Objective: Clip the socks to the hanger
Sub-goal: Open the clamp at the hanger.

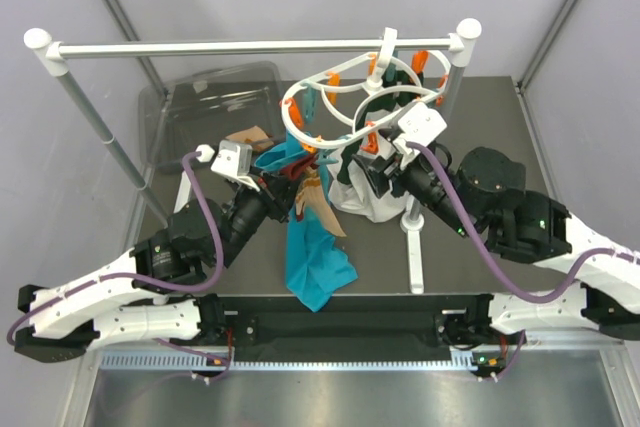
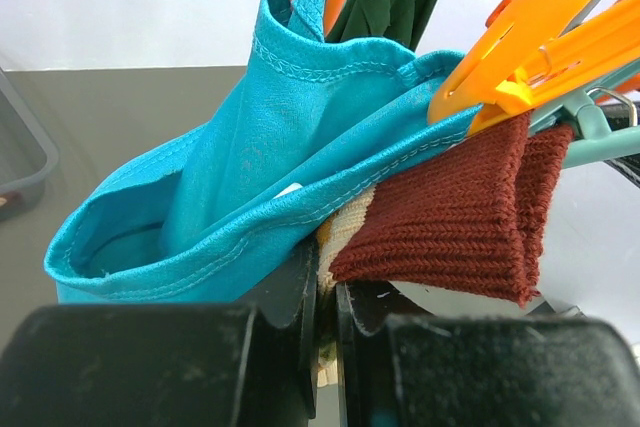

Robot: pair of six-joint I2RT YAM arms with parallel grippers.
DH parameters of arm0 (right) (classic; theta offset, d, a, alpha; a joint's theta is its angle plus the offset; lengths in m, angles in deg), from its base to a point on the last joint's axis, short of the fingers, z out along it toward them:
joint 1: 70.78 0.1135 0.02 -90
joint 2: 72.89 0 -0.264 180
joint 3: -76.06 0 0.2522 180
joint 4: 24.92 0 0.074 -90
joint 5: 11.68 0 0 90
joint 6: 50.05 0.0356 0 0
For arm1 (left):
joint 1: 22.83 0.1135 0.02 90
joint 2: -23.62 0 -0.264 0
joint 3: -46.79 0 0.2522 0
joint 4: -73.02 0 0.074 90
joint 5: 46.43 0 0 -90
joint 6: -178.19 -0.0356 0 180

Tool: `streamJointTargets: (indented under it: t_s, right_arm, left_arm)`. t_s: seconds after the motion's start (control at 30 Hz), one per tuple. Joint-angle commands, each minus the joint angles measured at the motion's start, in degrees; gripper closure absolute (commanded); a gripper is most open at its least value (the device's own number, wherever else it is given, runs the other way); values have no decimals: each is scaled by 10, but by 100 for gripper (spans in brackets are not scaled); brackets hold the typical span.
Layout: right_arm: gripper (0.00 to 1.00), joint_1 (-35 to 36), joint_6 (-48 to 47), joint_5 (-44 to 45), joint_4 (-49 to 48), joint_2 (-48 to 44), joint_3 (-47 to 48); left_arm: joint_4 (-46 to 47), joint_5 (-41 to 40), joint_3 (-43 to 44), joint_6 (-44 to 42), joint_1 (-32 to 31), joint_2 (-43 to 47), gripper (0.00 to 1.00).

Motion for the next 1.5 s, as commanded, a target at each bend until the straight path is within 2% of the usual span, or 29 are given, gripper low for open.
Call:
streamJointTargets:
  t_s: [0.0, 0.33, 0.67, 1.03, 1.13, 1.17, 1.27, 1.3, 1.37, 1.4, 1.47]
  right_arm:
    - [42, -31, -5, -63, -4, -13, 14]
    - [43, -70, -9, -145, -9, -15, 22]
    - [54, -91, 4, -160, -23, -5, 23]
    - [56, -107, 19, -182, -30, 7, 32]
    - [65, -110, 27, -189, -31, 10, 33]
    - [65, -110, 30, -189, -31, 11, 33]
    - [76, -110, 44, -190, -30, 17, 37]
    - [83, -110, 49, -193, -29, 18, 37]
    - [90, -111, 64, -195, -28, 20, 40]
    - [98, -110, 69, -196, -27, 23, 42]
    - [100, -111, 88, -196, -19, 25, 51]
  left_arm:
    - [0, -3, 17, 0, 0, 9, 95]
    - [2, 2, 13, 6, 0, 9, 95]
    - [5, 6, 14, 10, 0, 7, 95]
    - [4, 6, 13, 11, 0, 10, 95]
    - [2, 4, 12, 10, 0, 10, 95]
    - [2, 3, 11, 11, 0, 10, 95]
    - [2, 1, 6, 14, 0, 12, 95]
    - [1, -3, 5, 15, 0, 14, 93]
    - [-2, -4, 2, 16, 0, 16, 90]
    - [-4, -9, 1, 17, 0, 18, 89]
    - [-8, -13, -1, 20, 0, 22, 86]
